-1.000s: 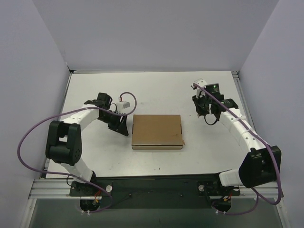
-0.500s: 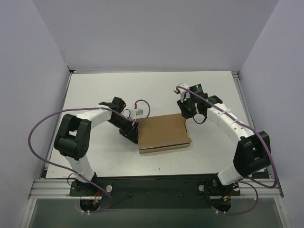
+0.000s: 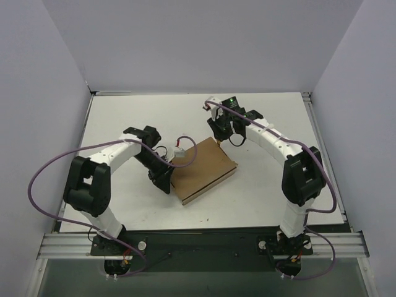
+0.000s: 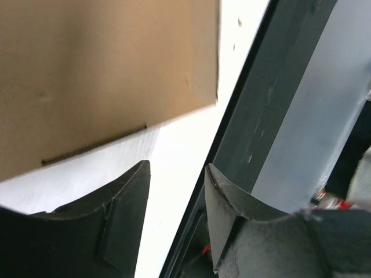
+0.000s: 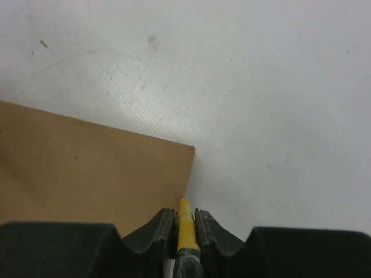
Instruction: Unpack the express box
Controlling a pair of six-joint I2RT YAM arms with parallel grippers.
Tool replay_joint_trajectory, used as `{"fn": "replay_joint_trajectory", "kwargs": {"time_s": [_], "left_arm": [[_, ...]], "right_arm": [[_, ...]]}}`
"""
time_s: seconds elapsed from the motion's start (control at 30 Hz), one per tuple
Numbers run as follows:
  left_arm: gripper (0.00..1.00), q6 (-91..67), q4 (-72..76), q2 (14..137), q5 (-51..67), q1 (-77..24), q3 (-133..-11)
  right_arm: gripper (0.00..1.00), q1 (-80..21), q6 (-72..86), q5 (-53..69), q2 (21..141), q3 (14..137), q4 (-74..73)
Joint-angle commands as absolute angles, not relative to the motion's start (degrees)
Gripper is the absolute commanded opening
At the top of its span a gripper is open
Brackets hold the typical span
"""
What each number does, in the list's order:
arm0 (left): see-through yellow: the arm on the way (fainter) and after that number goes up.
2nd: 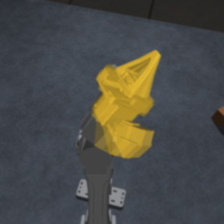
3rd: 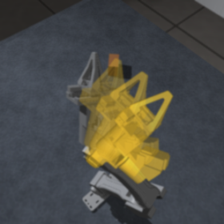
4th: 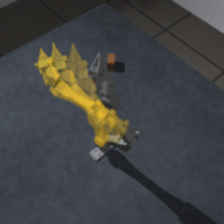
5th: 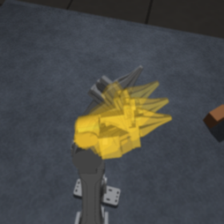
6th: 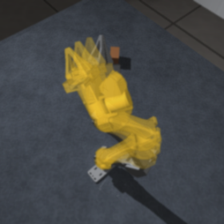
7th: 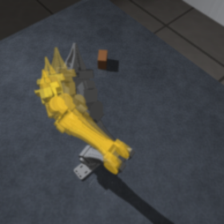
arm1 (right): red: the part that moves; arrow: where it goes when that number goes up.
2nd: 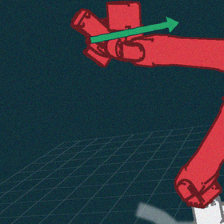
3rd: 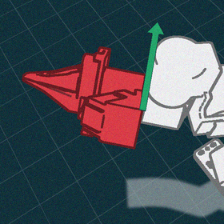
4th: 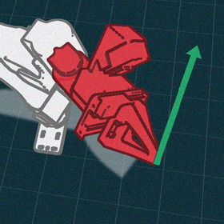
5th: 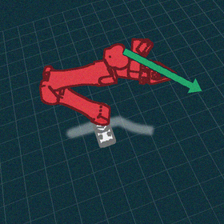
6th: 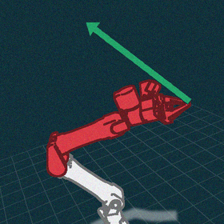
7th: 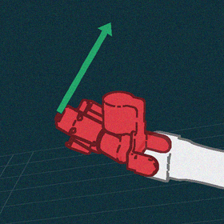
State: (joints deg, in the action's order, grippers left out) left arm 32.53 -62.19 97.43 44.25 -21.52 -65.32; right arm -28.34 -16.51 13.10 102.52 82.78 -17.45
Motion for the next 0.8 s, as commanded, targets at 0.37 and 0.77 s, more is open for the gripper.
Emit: {"fn": "replay_joint_trajectory", "kwargs": {"time_s": [0.37,0.77], "left_arm": [[0.52,34.8,-55.3,86.9,38.6,-18.2,-70.4],[0.51,16.9,-37.4,93.7,39.7,-16.8,-68.7]], "right_arm": [[0.00,-23.5,-2.5,18.3,93.6,87.6,-9.9],[0.00,-26.1,5.0,12.3,71.9,62.2,-14.0]]}}
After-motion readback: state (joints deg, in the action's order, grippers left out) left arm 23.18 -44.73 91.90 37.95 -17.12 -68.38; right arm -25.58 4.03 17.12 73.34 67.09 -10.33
